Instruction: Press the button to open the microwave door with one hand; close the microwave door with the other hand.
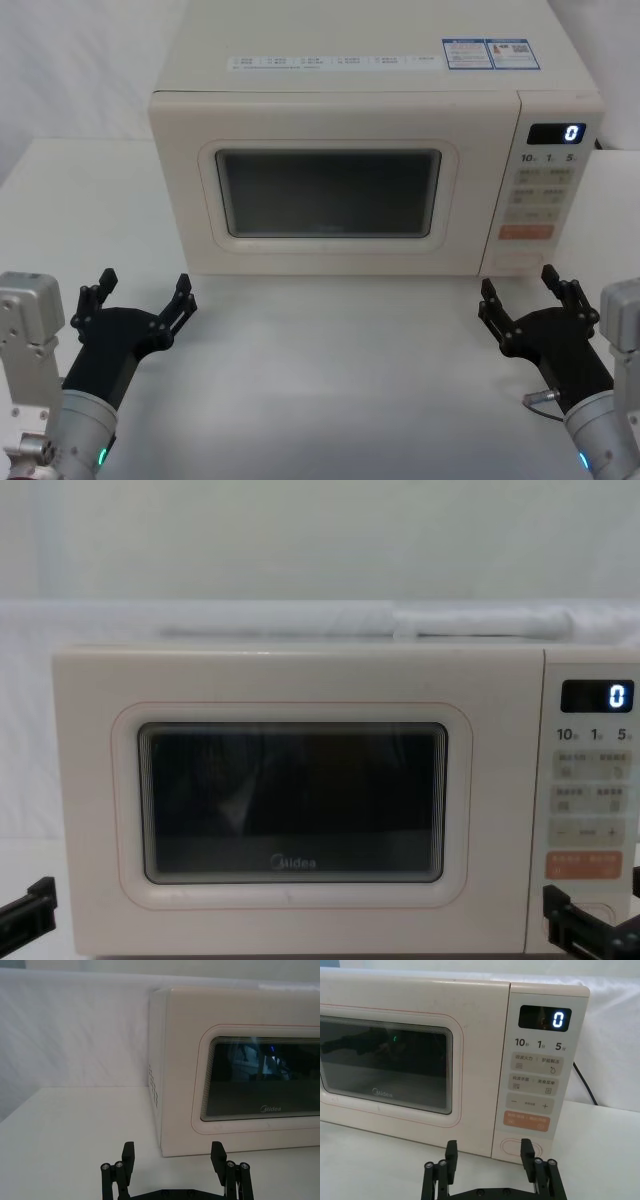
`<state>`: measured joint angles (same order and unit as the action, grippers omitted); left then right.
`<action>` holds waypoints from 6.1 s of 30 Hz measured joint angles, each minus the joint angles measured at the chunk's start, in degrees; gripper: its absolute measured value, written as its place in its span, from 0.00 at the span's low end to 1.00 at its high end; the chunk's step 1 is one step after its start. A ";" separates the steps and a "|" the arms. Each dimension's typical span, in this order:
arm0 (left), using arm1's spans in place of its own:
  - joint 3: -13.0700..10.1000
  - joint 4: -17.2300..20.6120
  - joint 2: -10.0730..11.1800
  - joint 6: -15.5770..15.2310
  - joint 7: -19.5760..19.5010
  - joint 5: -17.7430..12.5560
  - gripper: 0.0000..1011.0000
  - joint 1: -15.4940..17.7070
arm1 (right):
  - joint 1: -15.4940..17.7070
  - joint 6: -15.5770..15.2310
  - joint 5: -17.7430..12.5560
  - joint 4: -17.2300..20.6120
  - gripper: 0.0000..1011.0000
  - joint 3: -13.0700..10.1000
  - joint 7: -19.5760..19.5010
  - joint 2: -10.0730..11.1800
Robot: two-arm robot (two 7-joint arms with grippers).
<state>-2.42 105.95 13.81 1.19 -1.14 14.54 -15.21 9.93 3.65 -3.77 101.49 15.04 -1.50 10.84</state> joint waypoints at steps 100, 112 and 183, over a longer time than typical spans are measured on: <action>0.00 0.00 0.00 0.00 0.00 0.00 0.99 0.00 | -6.70 -5.52 -7.01 -8.60 0.00 -5.38 11.88 -1.16; 0.00 0.00 0.00 0.00 0.00 0.00 0.99 0.00 | -9.89 -5.73 -9.53 -12.95 0.00 -5.04 13.40 -1.49; 0.00 0.00 0.00 0.00 0.00 0.00 0.99 0.00 | -17.99 -5.49 -8.29 -23.02 0.00 -5.74 11.16 -3.26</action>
<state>-2.41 105.95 13.81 1.19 -1.14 14.54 -15.21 -8.06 -1.84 -12.06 78.47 9.30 9.66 7.58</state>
